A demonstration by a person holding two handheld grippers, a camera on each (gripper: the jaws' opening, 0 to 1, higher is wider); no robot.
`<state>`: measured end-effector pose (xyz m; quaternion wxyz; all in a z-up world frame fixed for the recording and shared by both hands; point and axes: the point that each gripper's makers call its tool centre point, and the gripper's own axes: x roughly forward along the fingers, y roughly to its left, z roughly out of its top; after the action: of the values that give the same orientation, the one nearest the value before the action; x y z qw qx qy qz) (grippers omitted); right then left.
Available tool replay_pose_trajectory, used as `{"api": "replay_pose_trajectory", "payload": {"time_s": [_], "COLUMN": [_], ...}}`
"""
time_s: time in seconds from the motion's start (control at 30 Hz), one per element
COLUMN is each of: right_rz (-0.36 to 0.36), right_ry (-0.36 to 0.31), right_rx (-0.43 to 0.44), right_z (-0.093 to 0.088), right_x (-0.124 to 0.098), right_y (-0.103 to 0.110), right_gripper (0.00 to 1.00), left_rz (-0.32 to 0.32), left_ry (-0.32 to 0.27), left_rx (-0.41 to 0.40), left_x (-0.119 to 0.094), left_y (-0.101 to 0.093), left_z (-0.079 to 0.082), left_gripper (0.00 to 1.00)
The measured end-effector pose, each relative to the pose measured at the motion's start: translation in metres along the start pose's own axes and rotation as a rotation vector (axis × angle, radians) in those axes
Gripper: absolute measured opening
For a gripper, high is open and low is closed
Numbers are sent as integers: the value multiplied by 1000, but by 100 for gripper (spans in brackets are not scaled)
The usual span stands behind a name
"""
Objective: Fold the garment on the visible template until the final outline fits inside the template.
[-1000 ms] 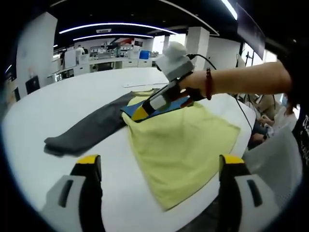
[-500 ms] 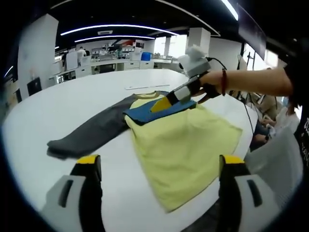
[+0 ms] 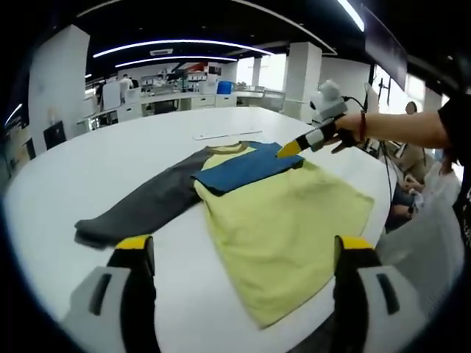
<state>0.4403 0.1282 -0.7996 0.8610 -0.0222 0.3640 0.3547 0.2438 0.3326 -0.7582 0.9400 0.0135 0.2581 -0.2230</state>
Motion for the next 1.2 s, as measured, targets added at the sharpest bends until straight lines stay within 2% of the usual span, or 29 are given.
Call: {"api": "replay_pose_trajectory", "payload": {"time_s": [0.1,0.3,0.6,0.83,1.03,1.2], "right_rz": [-27,-74,-110,-121,-121,-103], "right_ry": [-3,10,9,34,31,44], "right_rx": [24,11,39,58,87,83], "right_z": [-6,-16,-30,-46,-53,-57], "right_x": [-11,-29,-47,-48,-43,-38], "right_y": [-20,-44,-76,-85,-92,-86], "right_gripper": [75,63,38,28,21,17], "left_rz": [1,6,4,2,3,7], "left_ry": [3,-9,-5,2,5,9], "left_rx": [3,11,18,22,27,29], "left_x": [1,2,2,3,4,6], "left_y": [0,-3,-2,-4,-5,-3], "left_z": [-1,2,3,3,5,5], "left_gripper": [99,99,98,97,96,95]}}
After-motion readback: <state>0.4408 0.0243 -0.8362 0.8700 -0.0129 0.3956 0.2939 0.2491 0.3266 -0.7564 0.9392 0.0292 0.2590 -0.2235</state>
